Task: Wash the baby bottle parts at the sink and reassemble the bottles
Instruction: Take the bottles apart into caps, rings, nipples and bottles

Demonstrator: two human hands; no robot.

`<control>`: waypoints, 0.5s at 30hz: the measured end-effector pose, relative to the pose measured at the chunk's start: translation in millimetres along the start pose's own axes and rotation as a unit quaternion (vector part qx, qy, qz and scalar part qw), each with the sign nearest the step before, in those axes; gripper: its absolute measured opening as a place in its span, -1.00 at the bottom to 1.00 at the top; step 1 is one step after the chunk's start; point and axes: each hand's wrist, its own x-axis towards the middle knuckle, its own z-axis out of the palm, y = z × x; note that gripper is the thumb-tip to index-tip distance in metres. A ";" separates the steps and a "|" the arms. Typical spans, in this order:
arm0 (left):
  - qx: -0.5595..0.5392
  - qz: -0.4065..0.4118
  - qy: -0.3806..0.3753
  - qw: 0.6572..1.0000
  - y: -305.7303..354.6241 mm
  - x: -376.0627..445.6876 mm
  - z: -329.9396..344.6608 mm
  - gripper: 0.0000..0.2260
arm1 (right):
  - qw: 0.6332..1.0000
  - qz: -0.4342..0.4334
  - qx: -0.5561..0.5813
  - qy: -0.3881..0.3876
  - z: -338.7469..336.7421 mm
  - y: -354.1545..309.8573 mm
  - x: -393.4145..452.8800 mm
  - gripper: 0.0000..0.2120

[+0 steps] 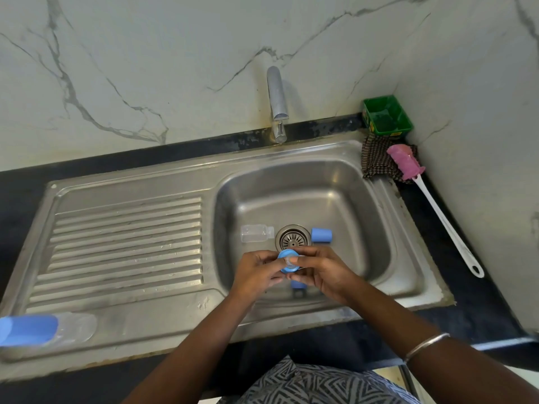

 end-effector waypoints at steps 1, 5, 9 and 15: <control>-0.012 -0.003 -0.005 1.000 -1.1 -0.7 -0.2 -0.80 | 1.000 -0.005 -0.004 0.010 1.2 -0.1 -0.1 -0.64; -0.065 -0.024 0.002 0.998 -4.7 -2.1 -2.4 -0.84 | 0.998 -0.003 -0.011 0.063 3.9 0.9 3.0 -0.78; 0.007 0.017 0.012 1.000 -9.6 -3.3 -1.4 -0.83 | 0.993 -0.009 -0.042 0.108 8.7 4.6 5.9 -0.82; 0.128 0.072 0.091 0.985 -21.9 1.3 -0.7 -0.88 | 0.953 -0.028 -0.195 0.229 16.9 20.0 19.5 -0.82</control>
